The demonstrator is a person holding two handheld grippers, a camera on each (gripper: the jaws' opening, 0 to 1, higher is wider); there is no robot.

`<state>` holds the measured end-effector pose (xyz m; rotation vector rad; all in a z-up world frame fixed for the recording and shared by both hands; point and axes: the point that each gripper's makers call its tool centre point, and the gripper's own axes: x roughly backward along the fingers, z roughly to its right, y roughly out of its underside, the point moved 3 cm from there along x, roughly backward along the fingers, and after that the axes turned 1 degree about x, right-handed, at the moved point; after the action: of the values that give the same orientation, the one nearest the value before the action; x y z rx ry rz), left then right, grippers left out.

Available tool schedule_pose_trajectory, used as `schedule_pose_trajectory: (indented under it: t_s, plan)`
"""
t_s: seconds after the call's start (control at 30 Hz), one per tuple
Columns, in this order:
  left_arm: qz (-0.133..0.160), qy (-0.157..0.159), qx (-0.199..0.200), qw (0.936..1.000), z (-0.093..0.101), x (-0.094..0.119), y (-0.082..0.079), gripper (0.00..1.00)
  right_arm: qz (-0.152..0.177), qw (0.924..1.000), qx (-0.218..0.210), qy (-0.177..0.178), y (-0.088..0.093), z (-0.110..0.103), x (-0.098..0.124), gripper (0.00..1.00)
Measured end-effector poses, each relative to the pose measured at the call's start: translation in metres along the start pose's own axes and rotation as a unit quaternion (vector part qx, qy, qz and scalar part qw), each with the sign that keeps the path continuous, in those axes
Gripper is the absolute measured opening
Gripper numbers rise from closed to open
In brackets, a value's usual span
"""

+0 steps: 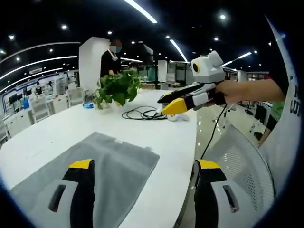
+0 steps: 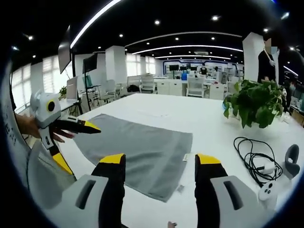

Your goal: Fold the towel on the table until its edges align and the towel forms a compact rectangular stack.

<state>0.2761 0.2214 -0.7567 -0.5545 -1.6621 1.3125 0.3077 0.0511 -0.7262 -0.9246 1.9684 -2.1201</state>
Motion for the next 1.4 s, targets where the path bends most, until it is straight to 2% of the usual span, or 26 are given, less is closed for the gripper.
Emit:
schedule_pose_trajectory:
  t_s: [0.2, 0.43, 0.5, 0.57, 0.77, 0.87, 1.1, 1.3, 1.4]
  plan:
    - [-0.022, -0.013, 0.0, 0.9997, -0.004, -0.014, 0.006, 0.88, -0.01, 0.9998, 0.006, -0.017, 0.001, 0.011, -0.016, 0.56]
    - [-0.032, -0.021, 0.0, 0.9993, -0.006, -0.035, 0.006, 0.84, -0.012, 0.9992, 0.018, -0.034, -0.003, 0.028, -0.035, 0.54]
    - [-0.041, -0.019, -0.004, 0.999, -0.004, -0.042, 0.007, 0.8, -0.011, 0.9992, 0.015, -0.036, -0.004, 0.034, -0.041, 0.54]
    - [-0.046, -0.013, -0.006, 0.9988, -0.002, -0.049, 0.007, 0.75, -0.009, 0.9993, 0.009, -0.034, -0.005, 0.041, -0.046, 0.52]
    - [-0.057, 0.009, -0.029, 0.9979, 0.009, -0.07, 0.008, 0.71, -0.015, 0.9991, 0.02, -0.035, -0.007, 0.053, -0.059, 0.5]
    - [-0.076, 0.027, -0.038, 0.996, 0.016, -0.079, 0.011, 0.59, -0.015, 0.9988, 0.02, -0.041, -0.009, 0.057, -0.066, 0.48]
    - [-0.092, 0.045, -0.054, 0.9932, 0.029, -0.098, 0.023, 0.58, -0.024, 0.9978, 0.029, -0.056, -0.004, 0.062, -0.084, 0.45]
    - [-0.107, 0.078, -0.077, 0.9882, 0.041, -0.112, 0.036, 0.52, -0.023, 0.9974, 0.039, -0.055, -0.003, 0.069, -0.093, 0.43]
    - [-0.107, 0.083, -0.078, 0.9878, 0.041, -0.12, 0.037, 0.5, -0.025, 0.9975, 0.037, -0.055, -0.001, 0.074, -0.098, 0.41]
